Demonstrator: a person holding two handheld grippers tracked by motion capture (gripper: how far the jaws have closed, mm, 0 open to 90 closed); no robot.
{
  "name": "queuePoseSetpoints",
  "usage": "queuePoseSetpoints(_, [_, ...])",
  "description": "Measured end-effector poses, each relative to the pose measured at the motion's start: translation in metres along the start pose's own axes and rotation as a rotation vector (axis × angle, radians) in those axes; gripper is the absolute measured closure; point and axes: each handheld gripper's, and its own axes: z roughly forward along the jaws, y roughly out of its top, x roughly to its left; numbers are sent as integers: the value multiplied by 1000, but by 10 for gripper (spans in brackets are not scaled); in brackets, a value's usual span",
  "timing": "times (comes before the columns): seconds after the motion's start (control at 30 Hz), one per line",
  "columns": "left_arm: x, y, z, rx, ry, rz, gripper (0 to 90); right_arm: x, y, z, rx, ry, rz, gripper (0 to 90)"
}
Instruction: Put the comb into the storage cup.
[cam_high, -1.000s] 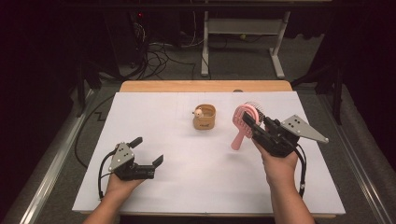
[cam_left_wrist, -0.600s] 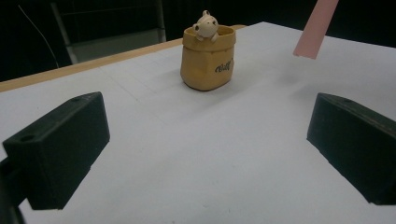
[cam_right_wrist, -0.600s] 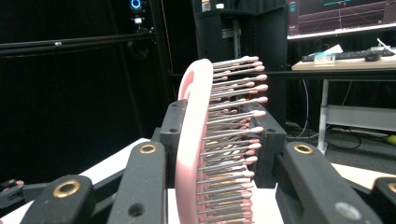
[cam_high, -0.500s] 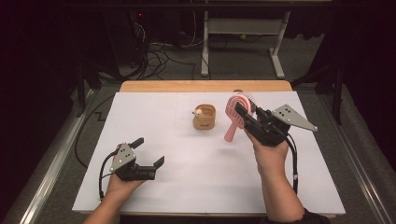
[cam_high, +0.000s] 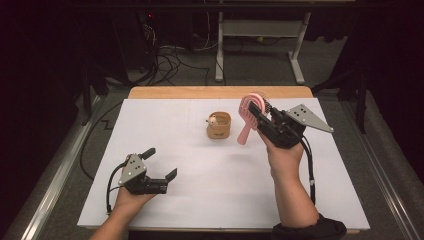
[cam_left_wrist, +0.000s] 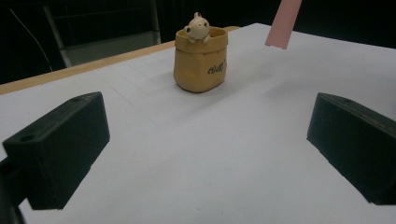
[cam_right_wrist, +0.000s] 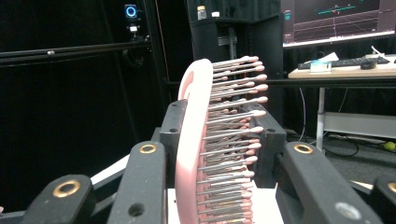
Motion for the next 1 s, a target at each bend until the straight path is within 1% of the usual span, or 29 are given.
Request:
queuePoseSetpoints(0.2, [1, 0, 0, -7, 1, -4, 0, 1, 4, 8, -10, -2, -5, 658])
queuePoseSetpoints(0.33, [1, -1, 0, 2, -5, 0, 0, 2, 5, 13, -17, -2, -8, 658])
queuePoseSetpoints(0.7, [1, -1, 1, 4, -10, -1, 0, 6, 16, 25, -34, -9, -17, 658])
queuePoseSetpoints(1.0, [1, -1, 1, 5, -13, -2, 0, 9, 22, 39, -45, -11, -12, 659])
